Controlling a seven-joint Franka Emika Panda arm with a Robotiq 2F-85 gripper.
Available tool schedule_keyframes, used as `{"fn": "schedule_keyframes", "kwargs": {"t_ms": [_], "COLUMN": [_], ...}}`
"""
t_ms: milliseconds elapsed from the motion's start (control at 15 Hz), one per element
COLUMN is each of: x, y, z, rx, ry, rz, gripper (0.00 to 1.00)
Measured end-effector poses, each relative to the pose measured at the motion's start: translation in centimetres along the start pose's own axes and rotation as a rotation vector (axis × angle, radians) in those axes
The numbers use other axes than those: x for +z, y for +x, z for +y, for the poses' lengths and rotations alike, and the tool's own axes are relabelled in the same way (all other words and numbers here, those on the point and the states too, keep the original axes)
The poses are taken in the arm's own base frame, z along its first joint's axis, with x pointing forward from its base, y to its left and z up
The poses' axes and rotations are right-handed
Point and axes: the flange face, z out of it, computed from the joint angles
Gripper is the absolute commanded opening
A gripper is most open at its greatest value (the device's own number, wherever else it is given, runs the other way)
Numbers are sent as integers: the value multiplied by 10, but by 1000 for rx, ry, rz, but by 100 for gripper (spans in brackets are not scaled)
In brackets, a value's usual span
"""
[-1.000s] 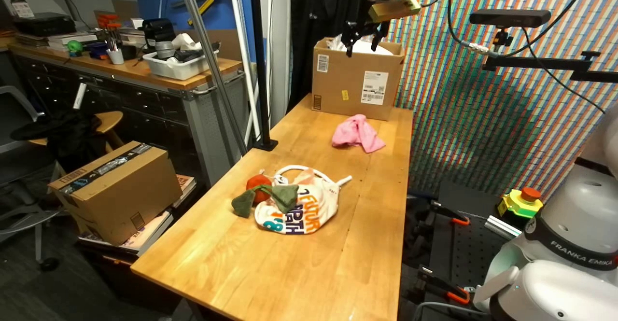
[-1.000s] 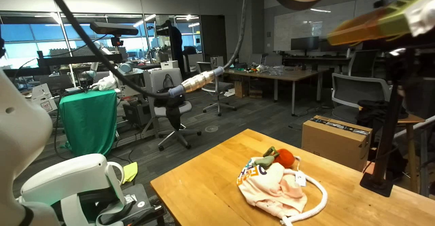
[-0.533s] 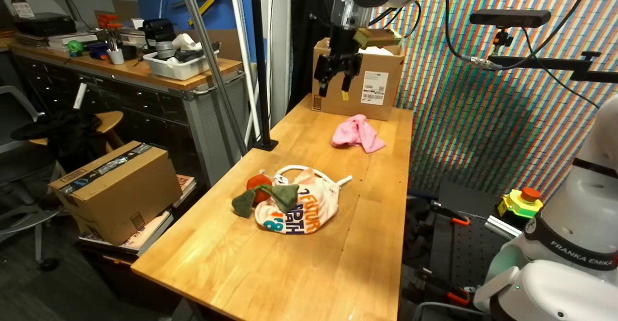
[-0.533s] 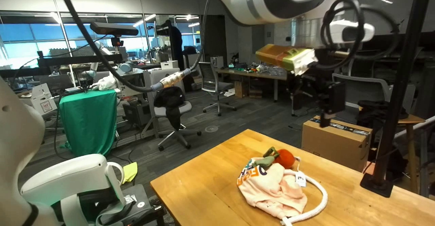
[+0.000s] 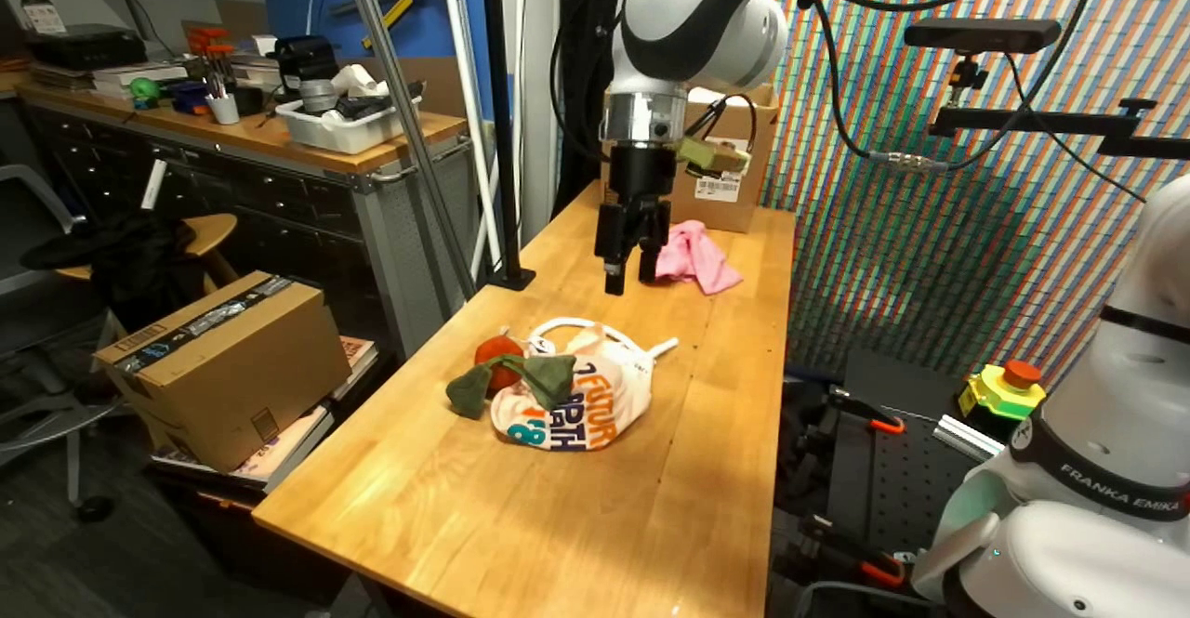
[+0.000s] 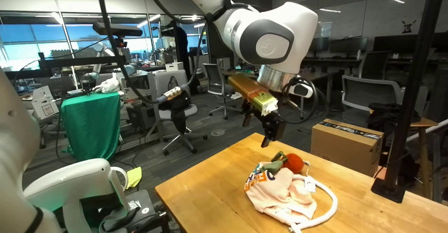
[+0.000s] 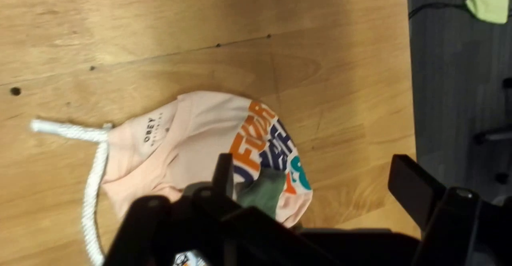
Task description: Separate the things on the heap
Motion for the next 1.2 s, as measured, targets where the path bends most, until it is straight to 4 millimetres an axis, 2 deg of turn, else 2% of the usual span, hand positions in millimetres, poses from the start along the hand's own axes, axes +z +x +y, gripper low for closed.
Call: {"fn": "schedule_keyframes", "kwargs": {"t_ms": [267,667,933,1200], "x": [49,109,140,161], "y": [5,20,25,25], "z": [-4,10,5,-8], "rx": [2,95,108,82], "ry": [34,44,19,-37], "rz": [-77,-68,-67,-78], "gripper": [100,100,100,100]}}
